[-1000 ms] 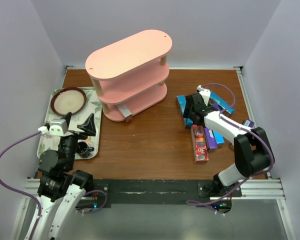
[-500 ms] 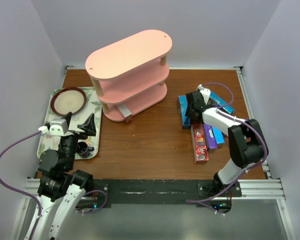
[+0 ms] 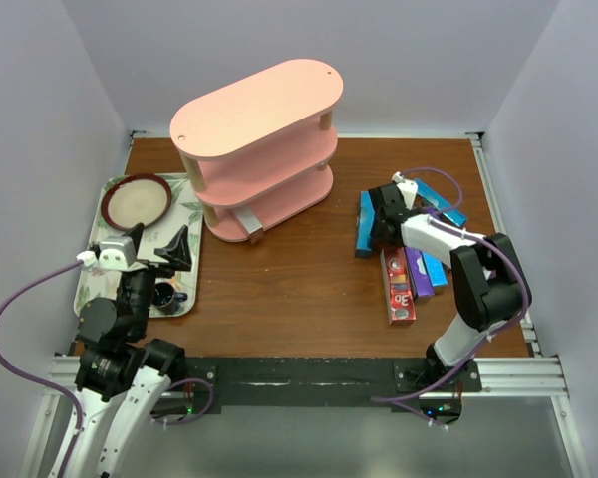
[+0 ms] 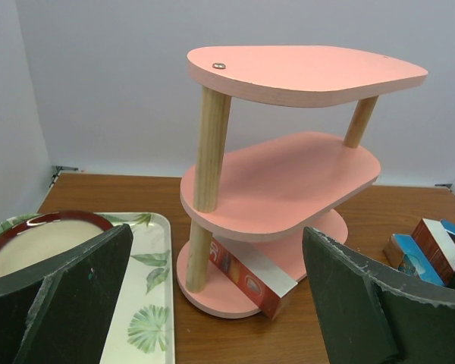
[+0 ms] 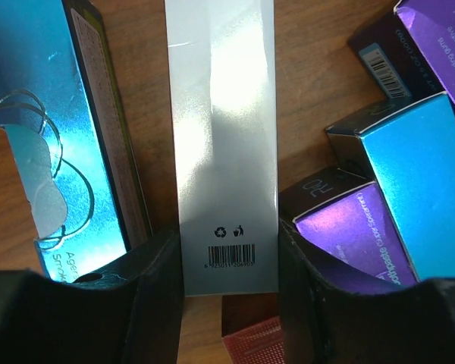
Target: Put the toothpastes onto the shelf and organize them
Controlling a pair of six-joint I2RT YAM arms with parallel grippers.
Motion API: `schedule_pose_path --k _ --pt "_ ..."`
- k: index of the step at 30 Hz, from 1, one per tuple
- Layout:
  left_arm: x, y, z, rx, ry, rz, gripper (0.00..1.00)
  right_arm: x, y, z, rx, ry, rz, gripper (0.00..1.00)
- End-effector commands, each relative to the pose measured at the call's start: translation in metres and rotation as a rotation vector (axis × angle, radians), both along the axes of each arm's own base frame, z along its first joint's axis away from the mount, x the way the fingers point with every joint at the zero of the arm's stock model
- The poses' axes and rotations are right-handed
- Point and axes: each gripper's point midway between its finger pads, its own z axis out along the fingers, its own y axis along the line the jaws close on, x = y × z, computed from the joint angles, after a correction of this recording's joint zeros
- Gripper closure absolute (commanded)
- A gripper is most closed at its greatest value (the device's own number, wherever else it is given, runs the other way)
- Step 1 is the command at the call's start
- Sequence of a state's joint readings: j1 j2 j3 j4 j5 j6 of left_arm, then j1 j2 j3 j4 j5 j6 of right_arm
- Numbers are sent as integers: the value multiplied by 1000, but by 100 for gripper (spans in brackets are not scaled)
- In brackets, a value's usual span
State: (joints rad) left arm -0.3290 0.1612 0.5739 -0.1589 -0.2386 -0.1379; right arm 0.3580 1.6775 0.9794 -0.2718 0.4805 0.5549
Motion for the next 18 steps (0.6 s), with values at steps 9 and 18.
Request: schedule_pose_path --k 9,18 --pt "3 -4 -1 4 0 -15 0 -7 -21 77 -80 -181 36 77" --pt "5 -5 -3 7 8 -18 0 -23 16 118 -58 -294 279 79"
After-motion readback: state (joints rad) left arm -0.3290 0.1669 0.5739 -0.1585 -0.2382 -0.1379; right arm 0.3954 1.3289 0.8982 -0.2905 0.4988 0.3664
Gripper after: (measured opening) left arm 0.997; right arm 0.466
